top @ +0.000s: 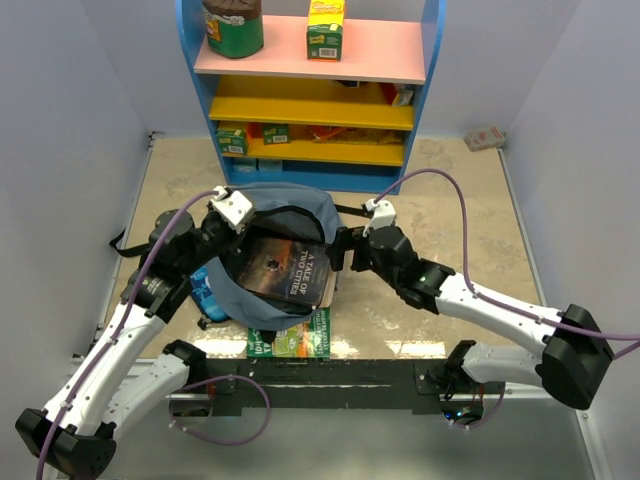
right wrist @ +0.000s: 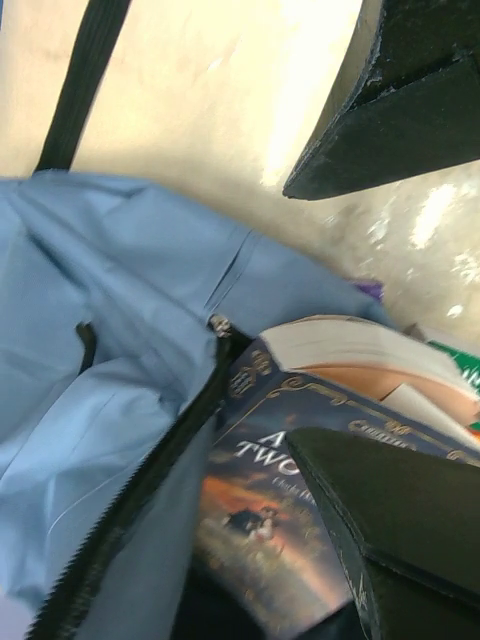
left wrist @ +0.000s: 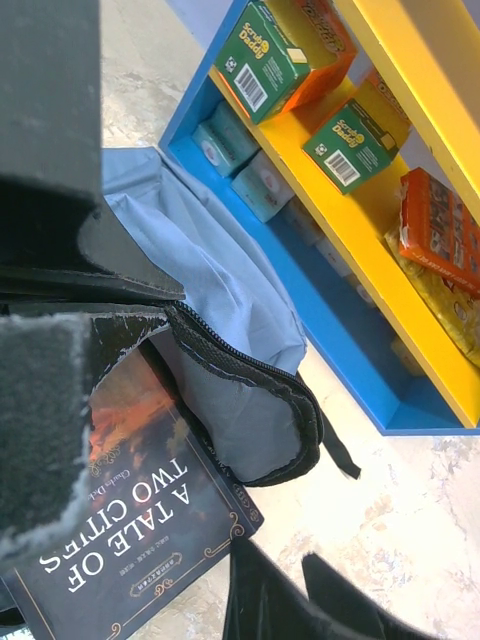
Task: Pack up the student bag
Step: Place the book in the student bag.
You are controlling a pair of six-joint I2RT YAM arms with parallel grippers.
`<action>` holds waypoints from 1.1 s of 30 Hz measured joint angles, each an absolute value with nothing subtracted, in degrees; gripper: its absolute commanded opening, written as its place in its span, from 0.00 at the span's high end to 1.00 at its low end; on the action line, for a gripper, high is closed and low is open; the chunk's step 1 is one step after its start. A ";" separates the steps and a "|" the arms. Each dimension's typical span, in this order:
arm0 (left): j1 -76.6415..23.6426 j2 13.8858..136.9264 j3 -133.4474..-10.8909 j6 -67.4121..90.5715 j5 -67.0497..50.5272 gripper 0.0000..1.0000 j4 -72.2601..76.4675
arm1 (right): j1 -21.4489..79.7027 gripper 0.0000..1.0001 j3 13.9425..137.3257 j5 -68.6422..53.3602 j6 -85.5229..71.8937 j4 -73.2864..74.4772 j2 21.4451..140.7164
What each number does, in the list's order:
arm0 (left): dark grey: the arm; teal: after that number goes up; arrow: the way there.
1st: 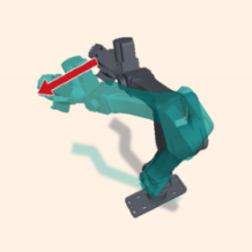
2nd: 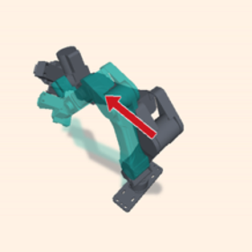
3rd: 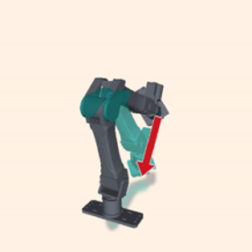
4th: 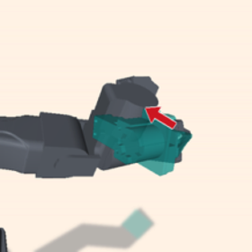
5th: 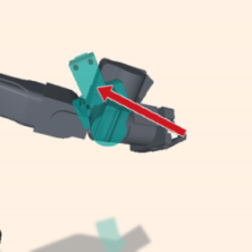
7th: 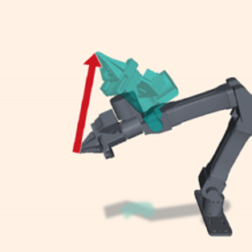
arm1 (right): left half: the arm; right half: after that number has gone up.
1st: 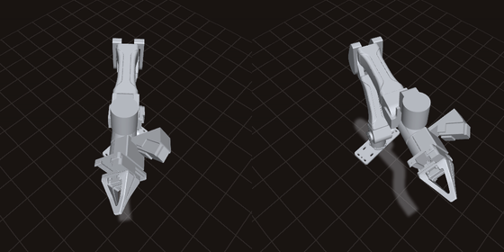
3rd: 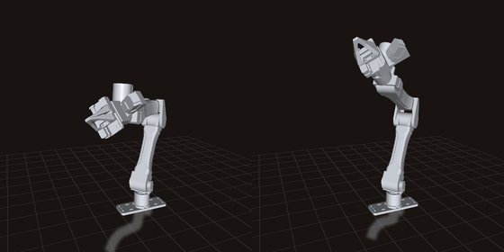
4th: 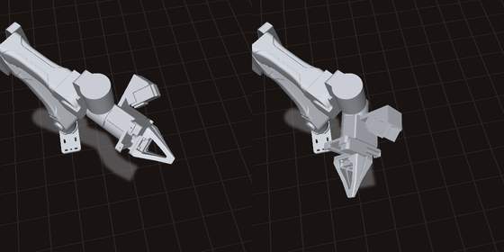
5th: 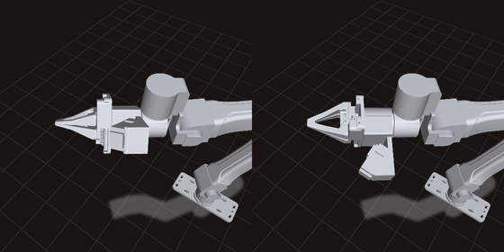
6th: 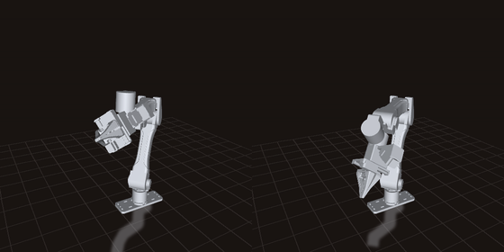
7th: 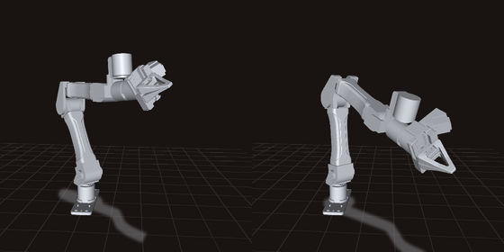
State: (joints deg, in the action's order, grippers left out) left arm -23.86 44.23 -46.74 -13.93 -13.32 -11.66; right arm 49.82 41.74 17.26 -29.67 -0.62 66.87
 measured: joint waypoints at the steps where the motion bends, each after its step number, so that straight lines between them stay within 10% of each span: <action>1: -23.77 44.23 -46.74 -13.93 -13.34 0.94 -11.68 | 48.69 0.01 41.32 15.46 -30.06 -2.42 67.46; 12: -23.62 44.23 -46.74 -13.87 -13.47 0.94 -11.70 | 45.58 0.17 38.89 -0.73 -34.50 -18.22 78.48; 20: -23.62 44.23 -46.74 -13.85 -13.50 0.94 -11.64 | 45.45 1.00 35.11 -3.53 -37.87 -19.62 76.86; 33: -23.24 45.41 -47.90 -12.49 -17.56 0.95 -10.70 | 48.75 1.00 29.52 5.39 -68.05 -22.92 73.82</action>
